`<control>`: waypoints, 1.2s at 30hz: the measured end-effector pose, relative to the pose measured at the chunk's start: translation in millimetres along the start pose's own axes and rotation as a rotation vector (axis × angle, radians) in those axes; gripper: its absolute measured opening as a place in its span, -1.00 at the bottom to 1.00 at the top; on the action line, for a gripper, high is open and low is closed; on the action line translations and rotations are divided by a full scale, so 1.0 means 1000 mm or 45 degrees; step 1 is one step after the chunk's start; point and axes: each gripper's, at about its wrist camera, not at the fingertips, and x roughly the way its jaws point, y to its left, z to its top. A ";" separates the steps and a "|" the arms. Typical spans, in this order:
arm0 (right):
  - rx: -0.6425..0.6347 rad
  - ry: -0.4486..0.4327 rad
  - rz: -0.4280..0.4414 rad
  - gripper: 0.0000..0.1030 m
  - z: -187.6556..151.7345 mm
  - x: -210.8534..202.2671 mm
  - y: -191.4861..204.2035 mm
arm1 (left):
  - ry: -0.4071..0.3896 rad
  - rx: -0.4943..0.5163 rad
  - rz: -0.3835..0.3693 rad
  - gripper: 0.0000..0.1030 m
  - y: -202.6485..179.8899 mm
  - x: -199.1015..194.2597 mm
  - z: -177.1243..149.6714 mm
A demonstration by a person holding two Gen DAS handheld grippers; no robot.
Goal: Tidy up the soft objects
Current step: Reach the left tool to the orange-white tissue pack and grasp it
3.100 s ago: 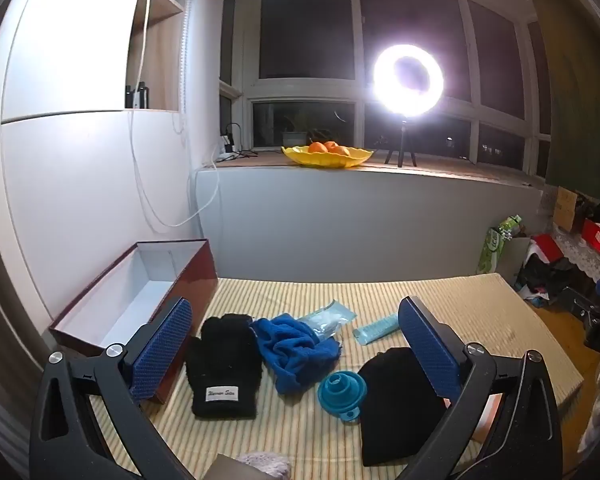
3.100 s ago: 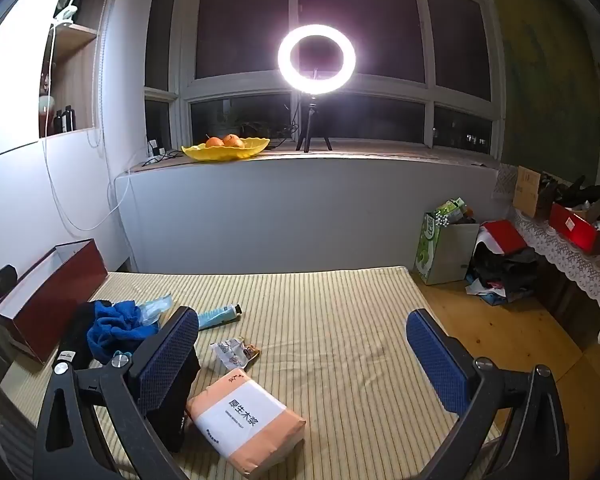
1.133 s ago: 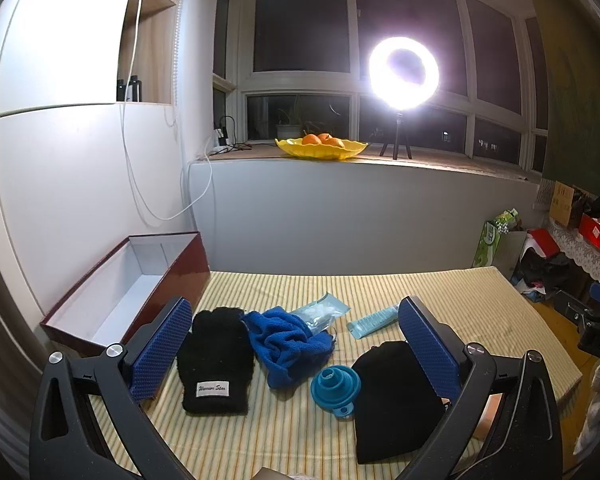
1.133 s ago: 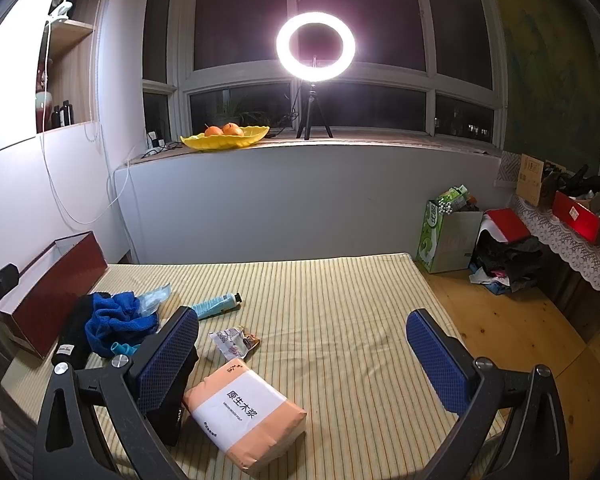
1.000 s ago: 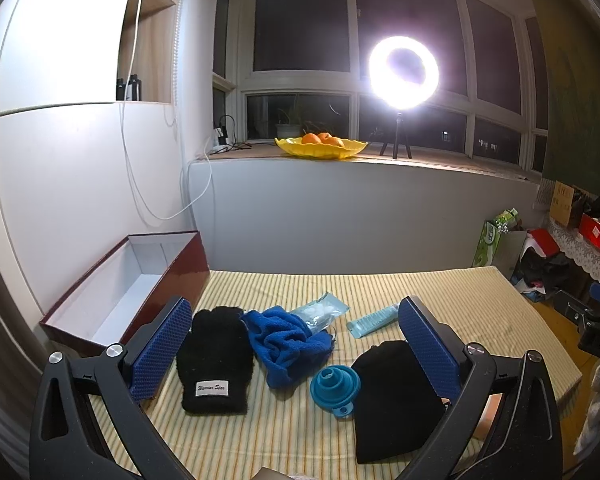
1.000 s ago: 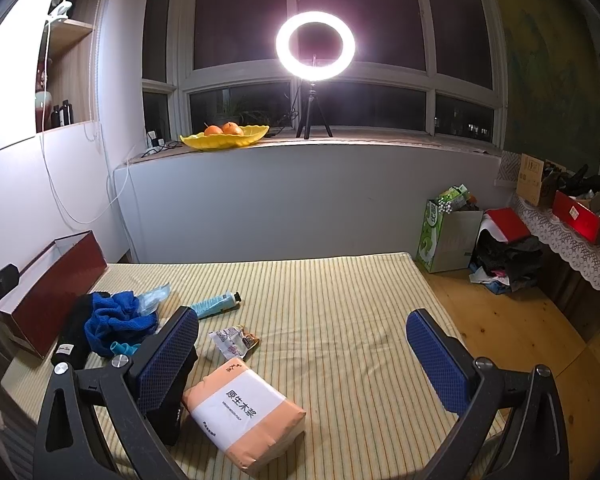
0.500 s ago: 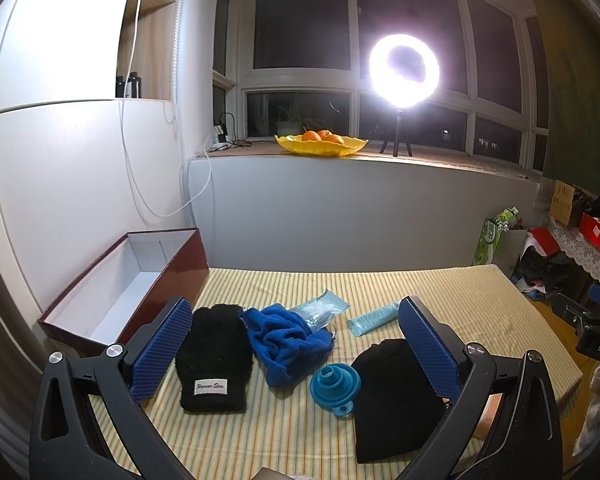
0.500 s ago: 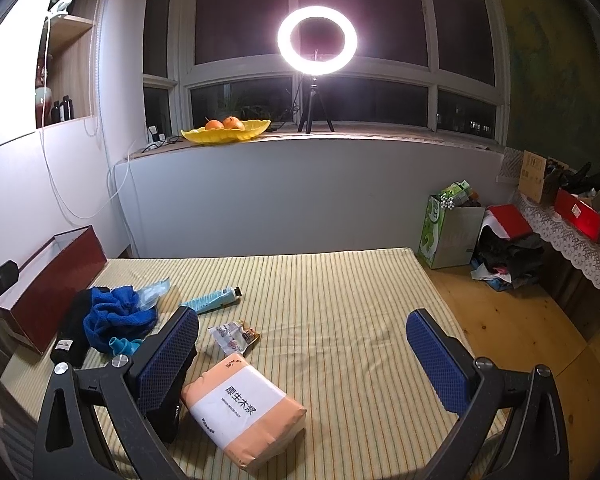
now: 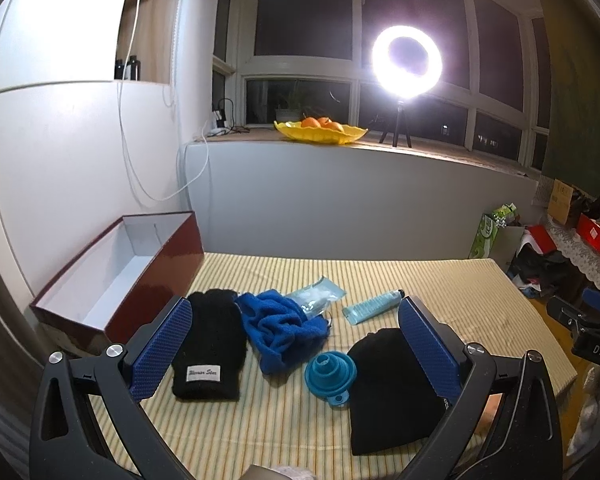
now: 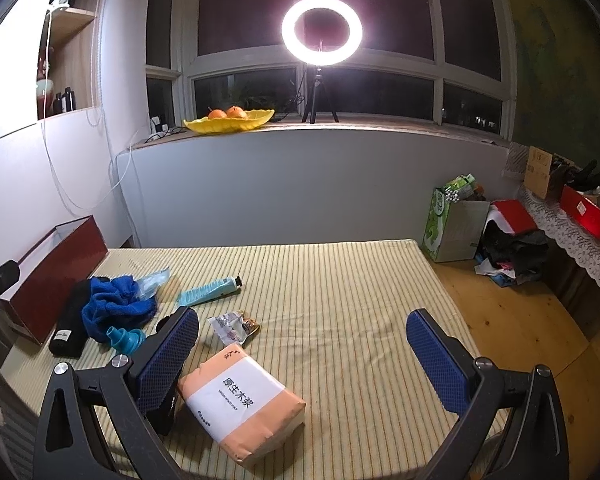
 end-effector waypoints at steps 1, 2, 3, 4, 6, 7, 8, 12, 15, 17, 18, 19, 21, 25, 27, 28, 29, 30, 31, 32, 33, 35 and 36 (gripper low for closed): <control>-0.001 0.003 0.003 1.00 -0.001 0.001 0.000 | 0.014 -0.011 -0.007 0.99 0.002 0.001 -0.001; -0.002 0.013 0.010 1.00 -0.001 0.003 -0.001 | 0.026 -0.020 -0.012 0.99 0.004 0.002 -0.002; -0.001 0.022 0.018 1.00 -0.001 0.005 -0.001 | 0.036 -0.026 -0.019 0.99 0.005 0.003 -0.002; 0.000 0.027 0.025 1.00 -0.002 0.005 -0.001 | 0.047 -0.032 -0.028 0.99 0.006 0.004 -0.003; 0.000 0.043 0.051 1.00 -0.002 0.008 -0.003 | 0.067 -0.035 -0.037 0.99 0.006 0.005 -0.006; -0.006 0.051 0.058 1.00 -0.002 0.010 -0.003 | 0.078 -0.039 -0.043 0.99 0.006 0.005 -0.008; -0.015 0.059 0.067 1.00 -0.003 0.012 -0.003 | 0.091 -0.043 -0.052 0.99 0.006 0.005 -0.010; -0.042 0.113 0.147 1.00 -0.005 0.023 -0.005 | 0.161 -0.045 -0.105 0.99 -0.003 0.009 -0.022; -0.056 0.139 0.223 1.00 -0.008 0.029 -0.007 | 0.204 -0.039 -0.140 0.99 -0.015 0.012 -0.032; -0.064 0.159 0.259 1.00 -0.010 0.034 -0.007 | 0.241 -0.038 -0.182 0.98 -0.024 0.013 -0.039; -0.069 0.176 0.279 1.00 -0.011 0.037 -0.008 | 0.257 -0.031 -0.203 0.97 -0.030 0.013 -0.043; -0.074 0.199 0.302 1.00 -0.012 0.041 -0.009 | 0.270 -0.021 -0.223 0.92 -0.037 0.013 -0.047; -0.073 0.247 0.347 1.00 -0.014 0.048 -0.013 | 0.299 -0.003 -0.257 0.87 -0.050 0.012 -0.054; -0.085 0.327 0.432 0.99 -0.018 0.059 -0.018 | 0.388 0.006 -0.346 0.76 -0.075 0.014 -0.068; -0.087 0.368 0.484 0.98 -0.020 0.065 -0.021 | 0.432 -0.007 -0.379 0.71 -0.085 0.017 -0.073; -0.090 0.381 0.498 0.96 -0.020 0.066 -0.023 | 0.457 -0.015 -0.397 0.67 -0.090 0.019 -0.076; -0.095 0.397 0.514 0.93 -0.021 0.068 -0.024 | 0.482 -0.021 -0.416 0.63 -0.096 0.022 -0.078; -0.102 0.416 0.531 0.91 -0.021 0.071 -0.026 | 0.501 -0.025 -0.429 0.55 -0.102 0.023 -0.080; -0.111 0.434 0.549 0.86 -0.021 0.074 -0.026 | 0.530 -0.032 -0.446 0.46 -0.108 0.025 -0.083; -0.117 0.454 0.567 0.81 -0.022 0.077 -0.028 | 0.552 -0.040 -0.462 0.42 -0.113 0.026 -0.085; -0.121 0.470 0.578 0.78 -0.022 0.080 -0.028 | 0.567 -0.047 -0.473 0.36 -0.117 0.027 -0.086; -0.120 0.523 0.614 0.69 -0.023 0.089 -0.031 | 0.614 -0.070 -0.503 0.32 -0.123 0.033 -0.090; -0.119 0.542 0.629 0.67 -0.023 0.092 -0.032 | 0.637 -0.087 -0.518 0.29 -0.126 0.035 -0.091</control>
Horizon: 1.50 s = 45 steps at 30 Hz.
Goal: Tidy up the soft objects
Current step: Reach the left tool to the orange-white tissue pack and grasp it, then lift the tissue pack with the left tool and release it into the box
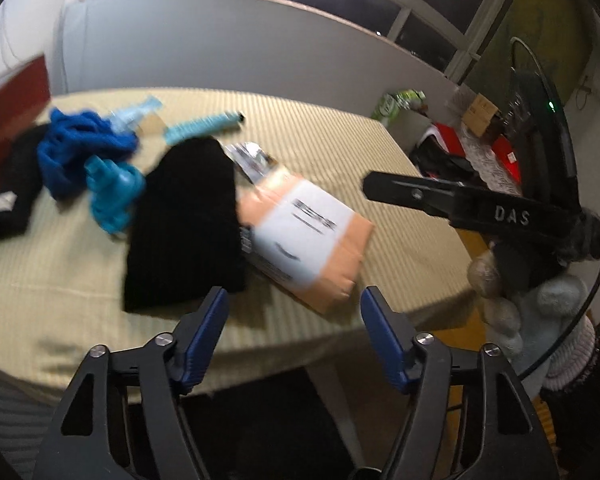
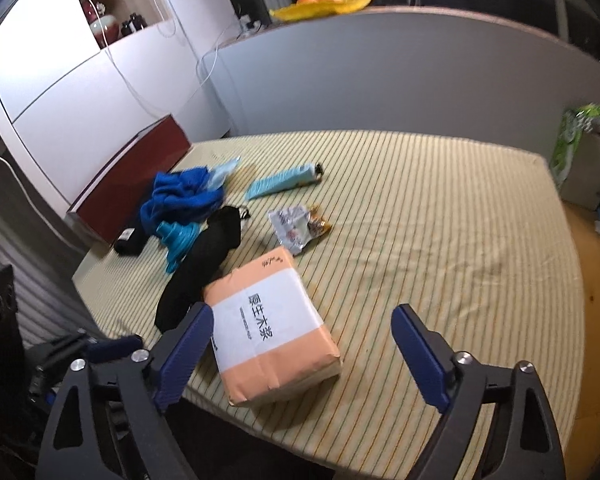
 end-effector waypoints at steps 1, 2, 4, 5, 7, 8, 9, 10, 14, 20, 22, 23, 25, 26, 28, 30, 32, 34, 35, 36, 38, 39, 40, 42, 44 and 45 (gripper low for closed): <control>0.000 0.025 0.020 0.64 0.001 0.004 -0.003 | 0.019 -0.018 -0.016 0.24 -0.002 0.004 0.001; -0.001 0.042 0.030 0.60 0.002 0.006 -0.004 | 0.039 -0.036 -0.029 0.19 -0.003 0.009 0.002; -0.013 0.093 0.051 0.43 0.005 0.014 -0.006 | 0.065 -0.064 -0.039 0.06 -0.005 0.018 0.004; -0.017 0.123 0.064 0.37 0.007 0.018 -0.008 | 0.078 -0.078 -0.043 0.06 -0.005 0.022 0.005; -0.019 0.180 0.094 0.34 0.011 0.027 -0.011 | 0.106 -0.115 -0.043 0.04 -0.005 0.032 0.007; -0.018 0.203 0.108 0.34 0.012 0.031 -0.013 | 0.121 -0.137 -0.043 0.04 -0.005 0.037 0.009; -0.015 0.225 0.121 0.34 0.015 0.035 -0.016 | 0.131 -0.149 -0.043 0.04 -0.006 0.041 0.009; -0.010 0.244 0.131 0.34 0.016 0.039 -0.018 | 0.143 -0.161 -0.040 0.03 -0.006 0.045 0.010; 0.012 0.314 0.180 0.24 0.023 0.053 -0.024 | 0.161 -0.167 -0.010 0.03 -0.010 0.056 0.011; 0.000 0.387 0.211 0.06 0.023 0.068 -0.025 | 0.174 -0.184 0.011 0.08 -0.008 0.071 0.018; 0.013 0.408 0.237 -0.04 0.021 0.071 -0.026 | 0.166 -0.167 0.020 0.08 -0.011 0.072 0.020; 0.027 0.412 0.259 -0.13 0.021 0.072 -0.027 | 0.163 -0.156 0.022 0.08 -0.012 0.074 0.021; 0.056 0.417 0.276 -0.18 0.022 0.071 -0.030 | 0.160 -0.146 0.022 0.08 -0.012 0.078 0.024; 0.068 0.417 0.273 -0.20 0.022 0.070 -0.031 | 0.161 -0.143 0.018 0.08 -0.012 0.079 0.025; 0.085 0.416 0.272 -0.21 0.021 0.068 -0.034 | 0.161 -0.128 0.017 0.07 -0.012 0.081 0.027; 0.092 0.416 0.266 -0.21 0.018 0.064 -0.036 | 0.158 -0.113 0.015 0.08 -0.013 0.083 0.029; 0.096 0.418 0.255 -0.21 0.015 0.059 -0.038 | 0.153 -0.094 0.018 0.08 -0.015 0.085 0.031; 0.114 0.418 0.245 -0.21 0.013 0.056 -0.041 | 0.151 -0.067 0.013 0.08 -0.018 0.088 0.033; 0.120 0.418 0.241 -0.21 0.012 0.055 -0.042 | 0.150 -0.052 0.009 0.08 -0.020 0.088 0.034; 0.131 0.416 0.233 -0.21 0.011 0.053 -0.044 | 0.151 -0.038 0.004 0.08 -0.021 0.089 0.034; 0.143 0.411 0.216 -0.21 0.008 0.049 -0.047 | 0.153 -0.023 -0.010 0.08 -0.024 0.091 0.035; 0.147 0.408 0.205 -0.21 0.007 0.047 -0.048 | 0.152 -0.018 -0.013 0.08 -0.026 0.092 0.036; 0.149 0.404 0.193 -0.21 0.006 0.045 -0.049 | 0.148 -0.012 -0.015 0.08 -0.028 0.094 0.038; 0.165 0.395 0.174 -0.21 0.002 0.041 -0.052 | 0.136 0.003 -0.018 0.08 -0.032 0.095 0.039; 0.195 0.381 0.160 -0.21 -0.001 0.036 -0.056 | 0.132 0.031 -0.028 0.08 -0.037 0.097 0.041; 0.200 0.377 0.151 -0.21 -0.002 0.035 -0.057 | 0.134 0.040 -0.034 0.08 -0.039 0.098 0.041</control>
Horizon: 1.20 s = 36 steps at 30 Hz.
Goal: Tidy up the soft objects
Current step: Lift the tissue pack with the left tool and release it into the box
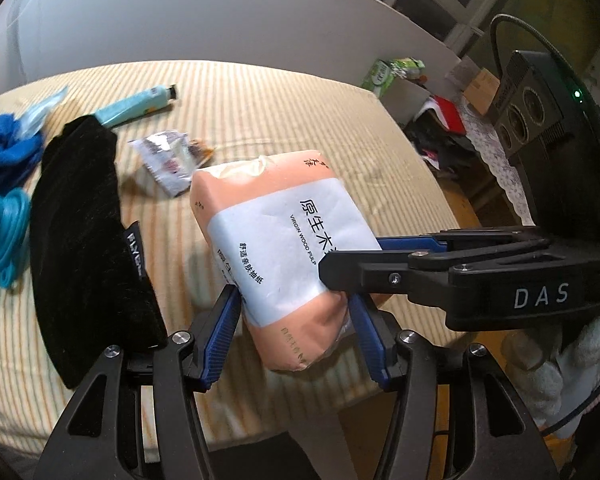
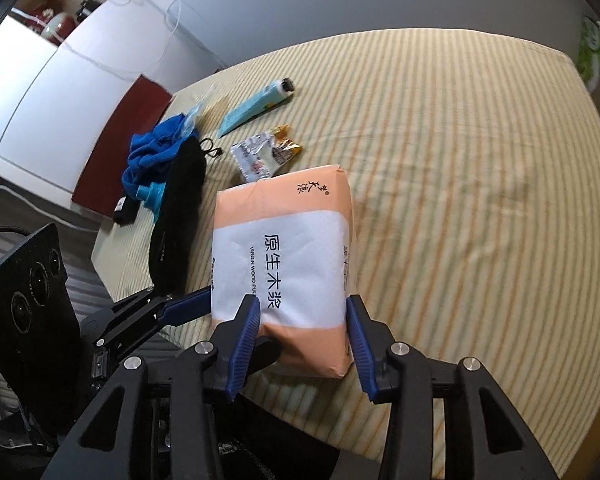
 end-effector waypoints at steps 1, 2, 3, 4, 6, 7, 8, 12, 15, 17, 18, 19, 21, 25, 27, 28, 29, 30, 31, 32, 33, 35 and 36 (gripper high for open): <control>0.003 -0.007 -0.008 -0.21 -0.001 -0.002 -0.001 | 0.002 0.009 -0.008 0.08 -0.002 0.001 0.000; 0.007 -0.015 -0.015 -0.21 -0.002 -0.003 -0.002 | 0.000 0.018 -0.011 0.08 -0.004 0.002 0.001; 0.009 -0.024 -0.026 -0.22 -0.004 -0.006 -0.003 | -0.002 0.025 -0.012 0.08 -0.005 0.003 0.002; 0.013 -0.032 -0.034 -0.22 -0.005 -0.008 -0.003 | -0.003 0.030 -0.015 0.08 -0.007 0.003 0.002; 0.017 -0.058 -0.044 -0.22 -0.006 -0.013 -0.001 | -0.014 0.035 -0.021 0.08 -0.010 0.000 0.003; 0.012 -0.075 -0.053 -0.22 -0.007 -0.018 0.002 | -0.022 0.040 -0.025 0.08 -0.012 -0.002 0.005; 0.006 -0.087 -0.061 -0.22 -0.007 -0.021 0.004 | -0.033 0.046 -0.027 0.08 -0.014 -0.006 0.006; -0.027 -0.155 -0.103 -0.22 -0.006 -0.042 0.019 | -0.102 0.097 -0.032 0.08 -0.024 -0.023 0.015; -0.053 -0.196 -0.134 -0.22 -0.002 -0.057 0.031 | -0.145 0.122 -0.036 0.08 -0.026 -0.036 0.021; -0.069 -0.220 -0.138 -0.22 0.003 -0.065 0.041 | -0.185 0.135 -0.034 0.08 -0.024 -0.049 0.024; -0.078 -0.231 -0.137 -0.22 0.006 -0.068 0.047 | -0.202 0.141 -0.029 0.08 -0.025 -0.052 0.028; -0.089 -0.241 -0.136 -0.22 0.010 -0.070 0.055 | -0.221 0.146 -0.023 0.08 -0.022 -0.059 0.030; -0.116 -0.254 -0.138 -0.22 0.016 -0.072 0.070 | -0.250 0.144 -0.013 0.08 -0.014 -0.070 0.032; -0.187 -0.267 -0.128 -0.22 0.033 -0.066 0.107 | -0.314 0.120 0.027 0.08 0.013 -0.096 0.038; -0.217 -0.270 -0.110 -0.22 0.042 -0.059 0.127 | -0.351 0.102 0.061 0.08 0.030 -0.111 0.040; -0.234 -0.270 -0.101 -0.22 0.047 -0.055 0.137 | -0.363 0.096 0.075 0.08 0.037 -0.116 0.041; -0.261 -0.268 -0.090 -0.22 0.054 -0.049 0.151 | -0.376 0.089 0.092 0.08 0.046 -0.123 0.042; -0.285 -0.267 -0.082 -0.22 0.060 -0.043 0.164 | -0.389 0.078 0.108 0.08 0.056 -0.129 0.043; -0.301 -0.266 -0.075 -0.22 0.062 -0.040 0.173 | -0.405 0.060 0.127 0.08 0.069 -0.138 0.044; -0.322 -0.263 -0.067 -0.22 0.067 -0.034 0.185 | -0.417 0.046 0.142 0.08 0.080 -0.145 0.043; -0.351 -0.258 -0.054 -0.22 0.075 -0.026 0.202 | -0.429 0.034 0.156 0.08 0.090 -0.152 0.045; -0.396 -0.256 -0.034 -0.22 0.086 -0.015 0.228 | -0.460 0.004 0.195 0.08 0.113 -0.167 0.046; -0.416 -0.254 -0.021 -0.22 0.092 -0.008 0.241 | -0.473 -0.008 0.210 0.08 0.122 -0.173 0.045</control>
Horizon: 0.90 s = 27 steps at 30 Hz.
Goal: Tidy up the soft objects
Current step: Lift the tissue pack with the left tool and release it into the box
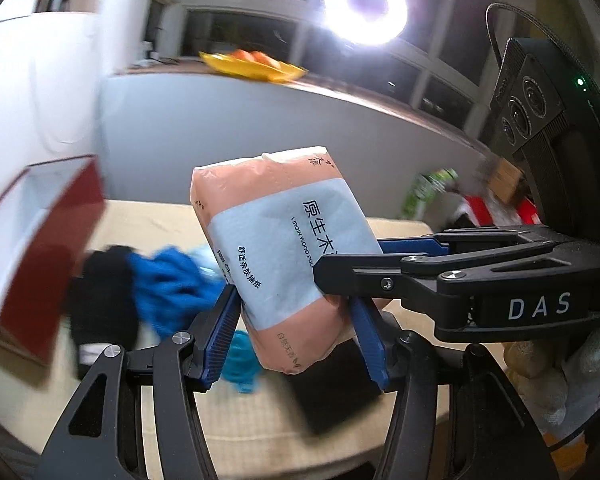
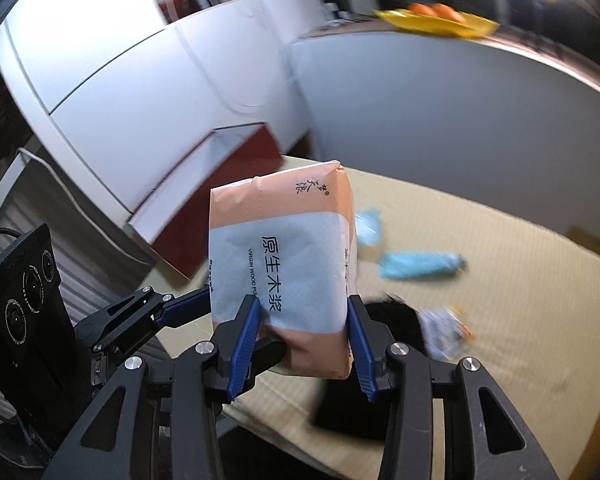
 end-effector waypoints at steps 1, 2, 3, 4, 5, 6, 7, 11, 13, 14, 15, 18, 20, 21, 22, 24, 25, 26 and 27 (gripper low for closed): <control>-0.014 0.000 0.011 -0.22 0.005 0.005 0.008 | -0.015 -0.015 0.022 0.08 0.013 -0.006 0.002; -0.031 -0.001 0.026 -0.22 0.013 0.012 0.018 | -0.029 -0.027 0.042 0.08 0.024 -0.011 0.005; -0.053 0.000 0.048 -0.22 0.024 0.022 0.033 | -0.041 -0.035 0.064 0.08 0.035 -0.015 0.007; -0.066 0.000 0.058 -0.22 0.029 0.028 0.040 | -0.054 -0.040 0.089 0.08 0.048 -0.020 0.010; -0.087 0.000 0.072 -0.22 0.036 0.035 0.051 | -0.063 -0.042 0.113 0.08 0.059 -0.024 0.012; -0.113 -0.002 0.087 -0.22 0.046 0.046 0.066 | -0.071 -0.047 0.139 0.08 0.071 -0.028 0.014; -0.130 -0.002 0.099 -0.22 0.052 0.053 0.076 | -0.080 -0.052 0.169 0.08 0.082 -0.032 0.017; -0.184 0.008 0.149 -0.22 0.077 0.087 0.115 | -0.093 -0.083 0.273 0.08 0.129 -0.041 0.024; -0.202 0.023 0.181 -0.22 0.090 0.107 0.131 | -0.088 -0.101 0.318 0.08 0.152 -0.043 0.027; -0.205 0.030 0.196 -0.22 0.095 0.116 0.137 | -0.085 -0.104 0.339 0.08 0.160 -0.043 0.029; -0.210 0.040 0.215 -0.22 0.103 0.128 0.146 | -0.082 -0.106 0.358 0.08 0.169 -0.045 0.030; -0.215 0.055 0.251 -0.22 0.114 0.150 0.158 | -0.078 -0.113 0.428 0.08 0.192 -0.040 0.040; -0.240 0.065 0.260 -0.22 0.123 0.167 0.171 | -0.073 -0.118 0.471 0.08 0.206 -0.037 0.042; -0.249 0.069 0.263 -0.22 0.125 0.173 0.175 | -0.069 -0.121 0.488 0.08 0.211 -0.035 0.042; -0.253 0.074 0.265 -0.22 0.126 0.177 0.178 | -0.061 -0.135 0.502 0.08 0.219 -0.033 0.043; -0.254 0.089 0.272 -0.22 0.129 0.188 0.185 | -0.053 -0.155 0.523 0.08 0.232 -0.029 0.044; -0.261 0.095 0.274 -0.22 0.131 0.194 0.191 | -0.048 -0.162 0.539 0.08 0.238 -0.027 0.045; -0.266 0.099 0.273 -0.22 0.133 0.198 0.194 | -0.045 -0.166 0.548 0.08 0.242 -0.028 0.044; -0.274 0.103 0.270 -0.22 0.134 0.200 0.197 | -0.040 -0.169 0.553 0.08 0.243 -0.027 0.043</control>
